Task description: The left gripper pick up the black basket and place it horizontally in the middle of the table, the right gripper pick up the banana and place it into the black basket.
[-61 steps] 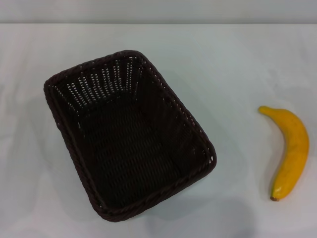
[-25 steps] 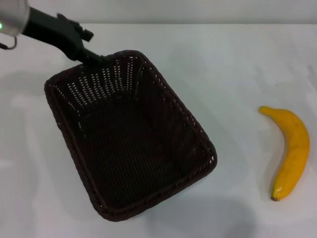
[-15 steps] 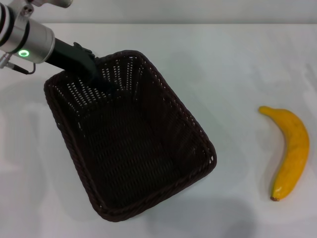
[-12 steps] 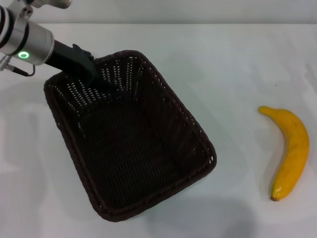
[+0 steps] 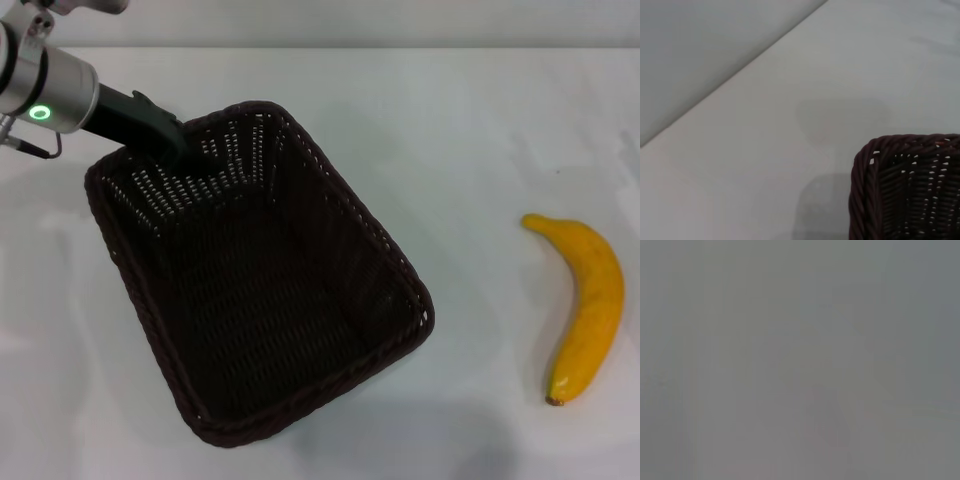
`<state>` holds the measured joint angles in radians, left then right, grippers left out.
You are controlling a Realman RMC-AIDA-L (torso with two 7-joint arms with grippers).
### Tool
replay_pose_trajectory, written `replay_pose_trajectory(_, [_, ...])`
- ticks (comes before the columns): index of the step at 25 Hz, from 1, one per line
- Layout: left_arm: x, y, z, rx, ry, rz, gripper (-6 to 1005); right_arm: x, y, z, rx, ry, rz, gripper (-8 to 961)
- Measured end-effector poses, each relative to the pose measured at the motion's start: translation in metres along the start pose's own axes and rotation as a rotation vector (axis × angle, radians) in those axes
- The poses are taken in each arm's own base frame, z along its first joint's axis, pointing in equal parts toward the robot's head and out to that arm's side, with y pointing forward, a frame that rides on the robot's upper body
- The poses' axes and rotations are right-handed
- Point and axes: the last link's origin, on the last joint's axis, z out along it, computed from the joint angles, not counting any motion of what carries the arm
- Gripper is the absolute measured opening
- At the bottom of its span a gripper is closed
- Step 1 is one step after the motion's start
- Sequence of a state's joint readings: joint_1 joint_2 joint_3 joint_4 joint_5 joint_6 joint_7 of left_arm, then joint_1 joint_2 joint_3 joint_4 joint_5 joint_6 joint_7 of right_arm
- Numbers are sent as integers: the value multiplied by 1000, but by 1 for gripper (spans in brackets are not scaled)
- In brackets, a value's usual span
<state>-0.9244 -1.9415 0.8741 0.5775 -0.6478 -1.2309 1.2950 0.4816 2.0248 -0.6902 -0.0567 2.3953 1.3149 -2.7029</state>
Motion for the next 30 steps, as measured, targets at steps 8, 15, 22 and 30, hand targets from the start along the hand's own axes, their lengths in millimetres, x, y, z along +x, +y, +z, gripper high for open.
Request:
replay_pose_trajectory(8, [-2, -2, -9, -24, -14, -87, 400, -1, 0, 0, -1, -4, 0, 823])
replay_pose_trajectory(15, [-6, -2, -20, -56, -20, -157, 297, -1, 0, 0, 4, -6, 3, 823])
replay_pose_trajectory(22, [-16, -9, -38, -87, 80, -292, 231, 0, -2, -1, 9, 1, 1, 823])
replay_pose_trajectory(30, [-39, -6, -51, -153, 281, -463, 192, 0, -9, -6, 28, 7, -7, 823])
